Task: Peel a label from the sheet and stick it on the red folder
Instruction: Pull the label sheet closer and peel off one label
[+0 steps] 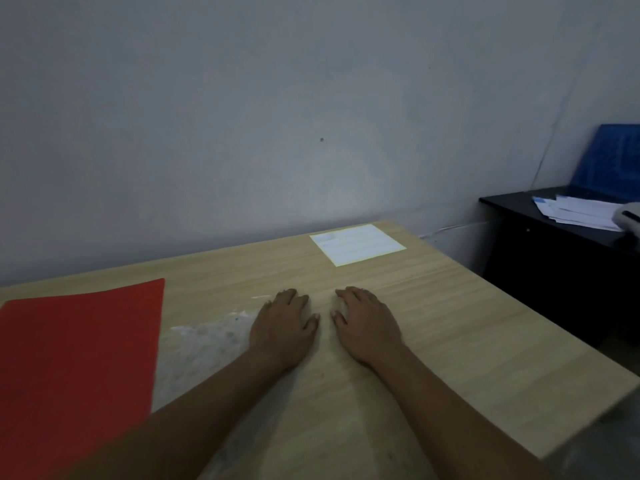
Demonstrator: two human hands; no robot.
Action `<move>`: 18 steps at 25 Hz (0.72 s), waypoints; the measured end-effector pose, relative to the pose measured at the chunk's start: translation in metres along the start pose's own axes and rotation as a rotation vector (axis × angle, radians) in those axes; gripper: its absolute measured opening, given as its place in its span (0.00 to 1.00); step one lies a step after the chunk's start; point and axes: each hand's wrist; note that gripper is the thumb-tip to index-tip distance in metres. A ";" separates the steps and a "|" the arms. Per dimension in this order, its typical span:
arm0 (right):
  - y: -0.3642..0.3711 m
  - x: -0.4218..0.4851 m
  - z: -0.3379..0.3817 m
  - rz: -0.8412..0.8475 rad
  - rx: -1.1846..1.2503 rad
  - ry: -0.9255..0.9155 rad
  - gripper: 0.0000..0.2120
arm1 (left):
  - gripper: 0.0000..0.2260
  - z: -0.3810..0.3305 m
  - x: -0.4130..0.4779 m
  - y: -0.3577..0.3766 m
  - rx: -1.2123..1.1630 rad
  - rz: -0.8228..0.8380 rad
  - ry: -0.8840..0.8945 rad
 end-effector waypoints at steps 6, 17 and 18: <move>0.004 0.046 -0.051 -0.019 -0.015 0.072 0.25 | 0.27 -0.017 0.056 0.025 -0.042 0.030 -0.018; 0.014 0.118 -0.084 -0.043 0.031 0.154 0.26 | 0.28 -0.025 0.132 0.049 -0.045 -0.013 -0.076; 0.015 0.123 -0.084 -0.046 0.035 0.156 0.25 | 0.28 -0.025 0.136 0.050 -0.042 -0.015 -0.078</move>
Point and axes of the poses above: each hand's wrist, its own x-axis towards the middle knuckle, its own y-axis out of the palm, z = x × y, and after that the axes turned 10 degrees about -x, right-handed
